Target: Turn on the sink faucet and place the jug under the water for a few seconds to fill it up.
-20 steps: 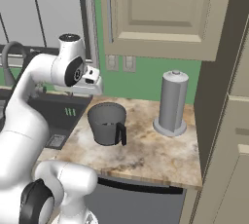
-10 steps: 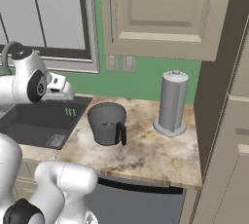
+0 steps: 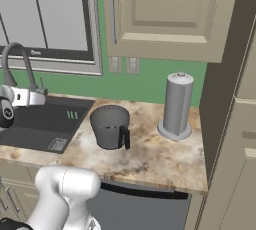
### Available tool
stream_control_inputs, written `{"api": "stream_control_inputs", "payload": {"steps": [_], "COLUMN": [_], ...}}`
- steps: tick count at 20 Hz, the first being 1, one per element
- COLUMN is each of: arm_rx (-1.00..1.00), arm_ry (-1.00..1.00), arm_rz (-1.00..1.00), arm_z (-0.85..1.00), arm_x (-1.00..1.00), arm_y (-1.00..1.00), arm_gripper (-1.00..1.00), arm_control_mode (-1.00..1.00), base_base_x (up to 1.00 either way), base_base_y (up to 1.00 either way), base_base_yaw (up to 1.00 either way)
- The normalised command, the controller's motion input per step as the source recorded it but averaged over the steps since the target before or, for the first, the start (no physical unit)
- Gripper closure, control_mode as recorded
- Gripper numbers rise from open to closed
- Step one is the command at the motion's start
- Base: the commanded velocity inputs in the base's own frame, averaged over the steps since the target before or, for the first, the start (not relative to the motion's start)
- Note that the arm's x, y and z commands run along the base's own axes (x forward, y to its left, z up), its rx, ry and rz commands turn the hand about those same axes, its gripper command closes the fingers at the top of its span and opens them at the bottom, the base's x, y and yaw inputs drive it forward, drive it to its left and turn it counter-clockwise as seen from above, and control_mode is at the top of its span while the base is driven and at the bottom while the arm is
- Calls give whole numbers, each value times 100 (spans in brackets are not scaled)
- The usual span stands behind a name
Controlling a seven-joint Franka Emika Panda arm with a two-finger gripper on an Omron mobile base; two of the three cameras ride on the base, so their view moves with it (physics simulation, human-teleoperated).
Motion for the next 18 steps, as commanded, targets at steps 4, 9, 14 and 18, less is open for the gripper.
{"api": "stream_control_inputs", "payload": {"steps": [4,9,14,18], "arm_rx": [0,0,0,0], "arm_ry": [0,0,-6,-20], "arm_rz": [-6,-5,0,2], "arm_z": [-33,-33,-13,-6], "arm_x": [73,76,46,8], "arm_y": [29,17,32,25], "arm_gripper": [-100,-100,-100,-100], "arm_control_mode": [-100,-100,-100,-100], "base_base_x": [0,0,0,0], "base_base_y": [0,0,0,0], "base_base_yaw": [0,0,0,0]}}
